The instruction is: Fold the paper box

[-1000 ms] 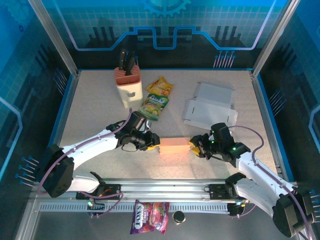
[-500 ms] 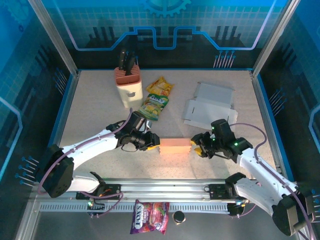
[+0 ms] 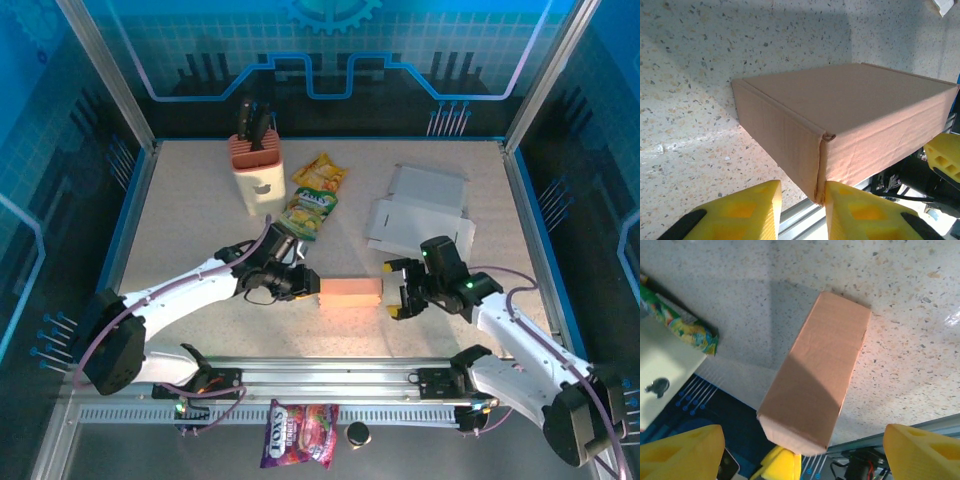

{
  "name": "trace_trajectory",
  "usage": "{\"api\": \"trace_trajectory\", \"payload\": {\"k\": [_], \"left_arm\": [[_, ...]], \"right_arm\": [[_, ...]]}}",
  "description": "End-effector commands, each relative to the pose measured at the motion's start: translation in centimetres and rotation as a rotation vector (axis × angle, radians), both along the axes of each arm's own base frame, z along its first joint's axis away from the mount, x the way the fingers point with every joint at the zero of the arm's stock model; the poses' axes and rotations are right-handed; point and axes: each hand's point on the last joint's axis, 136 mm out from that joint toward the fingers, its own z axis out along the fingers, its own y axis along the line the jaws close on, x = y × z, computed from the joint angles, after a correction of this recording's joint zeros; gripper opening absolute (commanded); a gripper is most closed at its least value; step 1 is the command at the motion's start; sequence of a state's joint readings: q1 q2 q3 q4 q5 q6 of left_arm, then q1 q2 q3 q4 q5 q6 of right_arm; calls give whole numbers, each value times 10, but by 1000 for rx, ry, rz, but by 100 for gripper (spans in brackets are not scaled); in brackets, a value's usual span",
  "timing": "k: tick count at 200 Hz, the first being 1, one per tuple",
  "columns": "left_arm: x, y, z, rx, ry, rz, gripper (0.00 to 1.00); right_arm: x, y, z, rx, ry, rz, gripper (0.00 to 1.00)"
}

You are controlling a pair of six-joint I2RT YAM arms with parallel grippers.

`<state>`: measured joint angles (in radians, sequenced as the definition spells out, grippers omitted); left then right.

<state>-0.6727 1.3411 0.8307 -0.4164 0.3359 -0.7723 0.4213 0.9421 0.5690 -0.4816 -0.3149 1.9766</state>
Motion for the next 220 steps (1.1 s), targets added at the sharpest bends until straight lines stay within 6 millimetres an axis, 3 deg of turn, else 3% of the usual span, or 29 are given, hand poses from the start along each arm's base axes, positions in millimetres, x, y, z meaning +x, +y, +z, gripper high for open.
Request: {"api": "trace_trajectory", "payload": {"k": [1, 49, 103, 133, 172, 207, 220], "left_arm": [[-6, 12, -15, 102, 16, -17, 28], [-5, 11, -14, 109, 3, -26, 27], [-5, 10, -14, 121, -15, -34, 27], [-3, 17, -12, 138, -52, -14, 28], [0, 23, -10, 97, -47, 55, 37], [5, 29, 13, 12, -81, 134, 42], [6, 32, 22, -19, -83, 160, 43]], "right_arm": [[2, 1, -11, 48, 71, -64, 83], [9, 13, -29, 97, 91, -43, 81], [21, 30, -35, 146, 29, 56, 65], [28, 32, -31, 118, -76, 116, 55], [49, 45, -23, 104, -287, 196, 52], [54, 54, -31, 68, -352, 245, 51], [46, 57, -39, 47, -314, 289, 52]]}}
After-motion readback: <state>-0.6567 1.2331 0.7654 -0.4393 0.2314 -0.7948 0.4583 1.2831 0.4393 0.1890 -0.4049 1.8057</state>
